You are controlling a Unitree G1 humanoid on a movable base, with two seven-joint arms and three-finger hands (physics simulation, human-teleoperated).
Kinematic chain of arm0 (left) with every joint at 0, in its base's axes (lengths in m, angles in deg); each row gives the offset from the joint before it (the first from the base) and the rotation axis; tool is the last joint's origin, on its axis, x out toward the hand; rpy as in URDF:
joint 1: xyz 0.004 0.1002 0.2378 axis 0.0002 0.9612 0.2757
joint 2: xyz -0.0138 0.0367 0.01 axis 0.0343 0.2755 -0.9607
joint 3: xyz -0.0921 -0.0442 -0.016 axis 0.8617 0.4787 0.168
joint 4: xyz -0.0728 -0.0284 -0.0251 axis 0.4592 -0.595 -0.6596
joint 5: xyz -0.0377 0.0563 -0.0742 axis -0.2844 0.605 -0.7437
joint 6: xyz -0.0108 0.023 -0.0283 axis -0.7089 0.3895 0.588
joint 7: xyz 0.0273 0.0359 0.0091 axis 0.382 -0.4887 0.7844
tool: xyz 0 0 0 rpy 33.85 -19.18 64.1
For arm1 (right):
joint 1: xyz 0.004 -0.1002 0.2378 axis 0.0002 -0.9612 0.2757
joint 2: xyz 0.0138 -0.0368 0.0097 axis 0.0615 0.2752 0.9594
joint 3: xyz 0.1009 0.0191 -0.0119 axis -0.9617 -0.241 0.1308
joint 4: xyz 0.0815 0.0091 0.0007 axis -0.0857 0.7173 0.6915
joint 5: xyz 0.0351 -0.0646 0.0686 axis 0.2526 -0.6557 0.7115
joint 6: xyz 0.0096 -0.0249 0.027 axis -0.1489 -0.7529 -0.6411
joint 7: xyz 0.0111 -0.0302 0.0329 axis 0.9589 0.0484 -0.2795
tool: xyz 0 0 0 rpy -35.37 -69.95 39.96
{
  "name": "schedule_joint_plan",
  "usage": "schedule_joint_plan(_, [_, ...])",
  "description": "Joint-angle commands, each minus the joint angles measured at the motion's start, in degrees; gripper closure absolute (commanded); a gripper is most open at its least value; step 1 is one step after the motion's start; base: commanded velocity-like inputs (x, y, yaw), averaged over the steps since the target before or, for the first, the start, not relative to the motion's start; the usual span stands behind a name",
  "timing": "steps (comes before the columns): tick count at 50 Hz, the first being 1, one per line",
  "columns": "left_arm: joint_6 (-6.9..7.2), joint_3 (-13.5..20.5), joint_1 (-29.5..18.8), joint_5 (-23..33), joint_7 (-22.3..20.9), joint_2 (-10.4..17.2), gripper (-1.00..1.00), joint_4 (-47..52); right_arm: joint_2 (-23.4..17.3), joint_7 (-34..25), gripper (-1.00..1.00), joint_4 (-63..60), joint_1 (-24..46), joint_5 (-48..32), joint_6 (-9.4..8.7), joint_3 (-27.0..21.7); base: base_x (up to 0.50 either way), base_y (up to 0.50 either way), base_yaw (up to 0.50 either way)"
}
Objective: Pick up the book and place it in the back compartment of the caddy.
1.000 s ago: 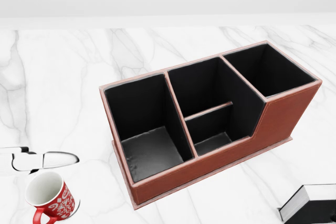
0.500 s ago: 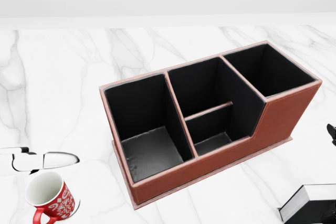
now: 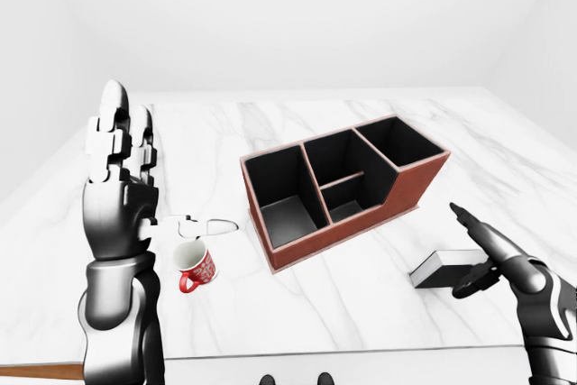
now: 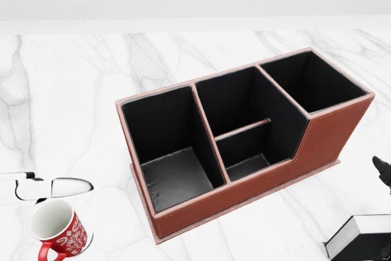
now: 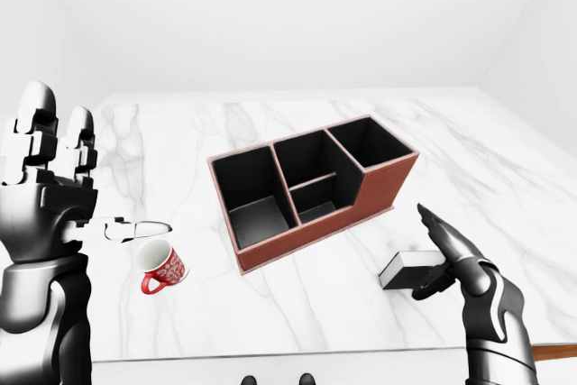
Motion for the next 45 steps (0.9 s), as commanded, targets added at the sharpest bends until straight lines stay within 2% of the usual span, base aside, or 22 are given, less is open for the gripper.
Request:
schedule_joint_plan(1, [0.00, -0.1, 0.1, 0.2, 0.0, -0.1, -0.99, 0.0, 0.1, 1.4, -1.00, 2.7, -0.3, 0.2, 1.77, 0.7, 0.00, 0.00, 0.00])
schedule_joint_plan(5, [0.00, -0.2, 0.0, 0.2, 0.0, -0.1, -0.99, -0.2, 0.1, 1.2, -1.00, 2.6, -0.5, 0.4, 1.81, 0.7, 0.00, 0.00, 0.00])
schedule_joint_plan(9, [0.00, -0.2, 0.2, 0.3, -0.1, -0.1, -1.00, -0.2, 0.0, 2.2, -1.00, 4.3, -0.3, 0.5, 2.73, 1.0, 0.00, 0.00, 0.00])
schedule_joint_plan(21, [0.00, -0.2, 0.2, 0.3, -0.1, -0.1, -1.00, -0.3, 0.0, 2.4, -1.00, 4.7, -0.8, 0.7, 3.14, 1.2, 0.00, 0.00, 0.00])
schedule_joint_plan(23, [0.00, -0.2, 0.2, 0.4, -0.2, -0.1, -0.99, -0.4, -0.1, 3.0, -1.00, 5.8, -0.6, 0.8, 3.86, 1.4, 0.00, 0.00, 0.00])
schedule_joint_plan(25, [0.00, -0.2, 0.2, 0.4, -0.2, -0.1, -1.00, -0.3, -0.1, 2.9, 0.49, 5.2, -0.7, 0.8, 3.69, 1.4, 0.00, 0.00, 0.00])
schedule_joint_plan(26, [0.00, -0.2, 0.2, 0.4, -0.2, -0.1, -1.00, -0.3, -0.1, 2.8, 1.00, 5.1, -0.8, 0.9, 3.70, 1.4, 0.00, 0.00, 0.00])
schedule_joint_plan(35, [0.00, -0.1, 0.2, 0.2, -0.2, -0.1, -0.99, 0.1, 0.4, 1.8, 1.00, 2.9, -1.4, 0.8, 3.27, 0.9, 0.00, 0.00, 0.00])
schedule_joint_plan(45, [0.00, 0.0, 0.1, 0.1, -0.2, -0.1, -0.99, 0.2, 1.0, 0.5, 1.00, -0.2, -1.1, 0.5, 1.84, 0.3, 0.00, 0.00, 0.00])
